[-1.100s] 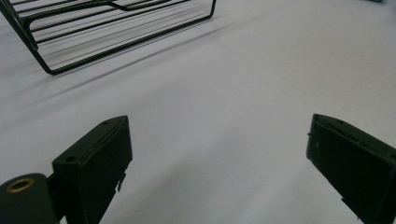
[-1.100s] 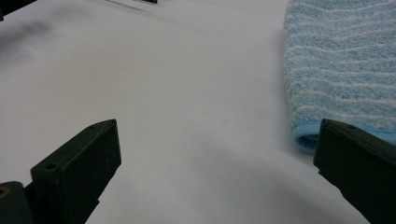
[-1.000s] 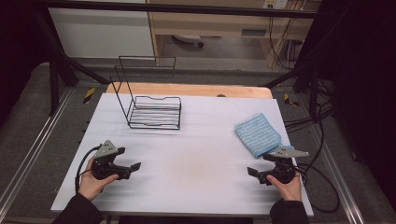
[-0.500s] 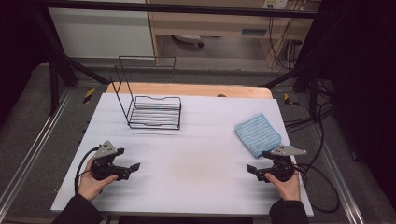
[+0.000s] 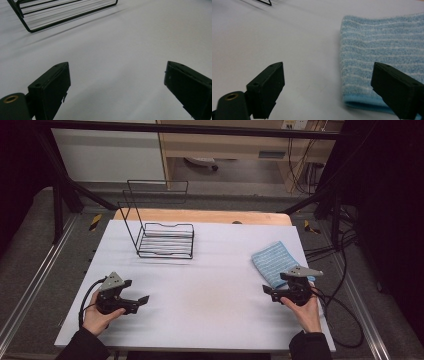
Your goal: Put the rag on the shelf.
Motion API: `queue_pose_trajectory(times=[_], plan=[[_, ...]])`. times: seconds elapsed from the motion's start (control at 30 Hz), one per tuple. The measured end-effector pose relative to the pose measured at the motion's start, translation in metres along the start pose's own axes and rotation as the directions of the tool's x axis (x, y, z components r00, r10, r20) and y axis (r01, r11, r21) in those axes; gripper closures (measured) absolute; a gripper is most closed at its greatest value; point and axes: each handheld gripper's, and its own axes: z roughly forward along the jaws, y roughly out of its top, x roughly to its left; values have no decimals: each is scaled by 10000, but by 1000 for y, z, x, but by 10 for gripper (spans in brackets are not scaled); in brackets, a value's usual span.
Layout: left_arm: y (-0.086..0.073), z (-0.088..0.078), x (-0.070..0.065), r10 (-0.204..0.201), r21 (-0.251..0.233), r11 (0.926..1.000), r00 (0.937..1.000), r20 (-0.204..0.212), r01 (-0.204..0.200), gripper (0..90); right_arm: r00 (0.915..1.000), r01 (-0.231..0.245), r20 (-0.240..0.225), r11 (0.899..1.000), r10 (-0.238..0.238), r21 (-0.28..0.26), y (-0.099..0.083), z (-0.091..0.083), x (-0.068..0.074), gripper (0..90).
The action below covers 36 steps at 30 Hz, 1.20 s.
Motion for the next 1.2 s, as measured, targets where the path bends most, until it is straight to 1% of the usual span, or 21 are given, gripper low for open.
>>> queue_pose_trajectory(times=[0.13,0.23,0.3,0.4,0.47,0.53,0.57,0.67,0.73,0.8,0.93,1.0,1.07,1.17,1.2], plan=[[1,1,0,24,4,10000,10000,-17,-24,68,9999,29,117,9999,-30,101,9,10,-4,229],[1,1,0,34,9,10000,10000,-7,-34,68,9994,227,263,9992,-236,323,12,20,-9,308],[1,1,1,45,11,10000,10000,-28,-45,69,9992,226,311,9988,-240,441,12,26,-12,356],[1,1,1,46,-7,10000,10000,-15,-46,70,9993,250,261,9978,-267,612,8,31,-16,446],[0,1,1,11,7,10000,10000,-17,-11,71,9984,397,371,9952,-432,899,6,34,-19,486],[0,2,1,87,73,9999,10000,-2,-87,71,9980,409,450,9945,-453,961,5,35,-21,540],[0,2,1,87,73,9999,10000,-2,-87,71,9969,498,554,9940,-554,979,4,35,-21,570],[0,2,1,84,76,9999,10000,-3,-84,71,9945,659,737,9915,-745,1126,2,36,-21,621],[0,2,1,104,71,9999,9999,-25,-104,72,9917,865,843,9884,-974,1250,1,38,-21,640],[0,2,1,104,76,9999,9999,-41,-104,72,9902,948,897,9870,-1069,1297,1,39,-20,657],[0,3,0,105,95,9999,9999,-60,-105,72,9842,1224,1105,9823,-1386,1417,-1,41,-18,705],[0,3,0,117,109,9999,9999,-50,-117,72,9825,1250,1203,9821,-1423,1411,-1,41,-18,732],[0,3,0,128,126,9998,9999,-52,-127,73,9791,1414,1259,9798,-1595,1416,-1,41,-18,760],[0,3,0,144,139,9998,9999,-77,-143,74,9774,1501,1285,9790,-1679,1377,-1,41,-18,800],[0,3,0,169,159,9997,9998,-94,-168,74,9784,1437,1286,9799,-1616,1384,-1,40,-18,810]])
